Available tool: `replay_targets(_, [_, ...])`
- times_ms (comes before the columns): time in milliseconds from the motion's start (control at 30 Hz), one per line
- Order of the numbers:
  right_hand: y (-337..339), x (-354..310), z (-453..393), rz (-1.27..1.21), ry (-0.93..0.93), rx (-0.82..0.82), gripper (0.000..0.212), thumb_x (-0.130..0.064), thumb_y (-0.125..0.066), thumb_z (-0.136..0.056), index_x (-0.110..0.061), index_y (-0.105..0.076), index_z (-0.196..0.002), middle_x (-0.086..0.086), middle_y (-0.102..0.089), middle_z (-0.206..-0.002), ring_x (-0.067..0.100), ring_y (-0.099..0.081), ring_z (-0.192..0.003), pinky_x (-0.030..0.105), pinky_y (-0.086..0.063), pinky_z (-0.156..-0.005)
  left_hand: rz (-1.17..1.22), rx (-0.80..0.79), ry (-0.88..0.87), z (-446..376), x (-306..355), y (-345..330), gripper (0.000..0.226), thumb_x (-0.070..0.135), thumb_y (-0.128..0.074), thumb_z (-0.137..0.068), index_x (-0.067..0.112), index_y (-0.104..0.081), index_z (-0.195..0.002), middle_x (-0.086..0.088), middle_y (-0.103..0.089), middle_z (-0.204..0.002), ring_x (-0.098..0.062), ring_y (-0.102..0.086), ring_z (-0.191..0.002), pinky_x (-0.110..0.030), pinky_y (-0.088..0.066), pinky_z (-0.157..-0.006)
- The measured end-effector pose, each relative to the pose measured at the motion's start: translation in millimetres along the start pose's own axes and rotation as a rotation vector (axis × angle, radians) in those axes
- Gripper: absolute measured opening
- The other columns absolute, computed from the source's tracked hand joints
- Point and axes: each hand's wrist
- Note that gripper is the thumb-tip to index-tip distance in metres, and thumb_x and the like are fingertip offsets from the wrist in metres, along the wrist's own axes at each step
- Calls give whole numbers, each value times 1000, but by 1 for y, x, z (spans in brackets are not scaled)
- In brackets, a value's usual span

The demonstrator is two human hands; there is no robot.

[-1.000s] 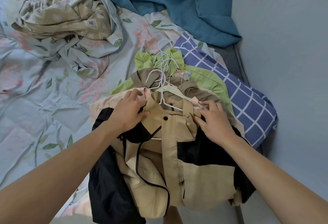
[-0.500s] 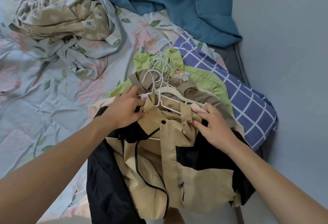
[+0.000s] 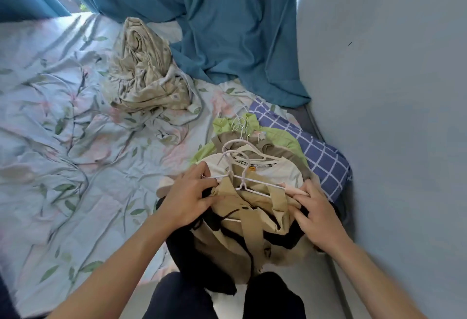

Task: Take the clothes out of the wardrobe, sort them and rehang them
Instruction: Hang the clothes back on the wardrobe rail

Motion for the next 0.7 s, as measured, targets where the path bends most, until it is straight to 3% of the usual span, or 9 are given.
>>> replay_targets(167, [35,-85,61,-1,93,115,40,-20,-75,-92,-29,-71,-131,-13,-42,-99,14,-53,-96,41,-55,-82,26,89,-16,81,51,70,36,66,-60,-90,43,-39,-72,17,-36,-90,-18,-42,-88,-49,-46,-75])
replay_targets(367, [78,-153,80,3,311,180,30,-18,-75,-91,-19,-74,-121,-8,-46,-95,18,-53,-88,38,-51,-72,14,321,85,166,107,134,46,61,-64,-88,23,-47,-69,8,-39,-87,-18,-48,-79,-41,-44,-66])
replay_targets(567, [94,-195,83,30,596,105,23,-15,-76,-89,-16,-72,-111,-9,-42,-93,15,-47,-81,33,-44,-67,-48,561,321,257,167,137,41,61,-65,-86,27,-51,-67,8,-42,-88,-15,-50,-80,-36,-40,-63])
replay_targets(700, [87,-237,96,43,799,57,25,-17,-73,-91,-22,-70,-116,-7,-41,-95,15,-46,-87,35,-45,-72,0,704,457,330,200,130,36,57,-66,-87,25,-62,-71,5,-43,-88,-18,-53,-81,-46,-48,-70])
Point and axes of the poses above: each hand's wrist, its own z-axis away from the middle knuckle, its own y-axis out of the back of the hand, x = y × z
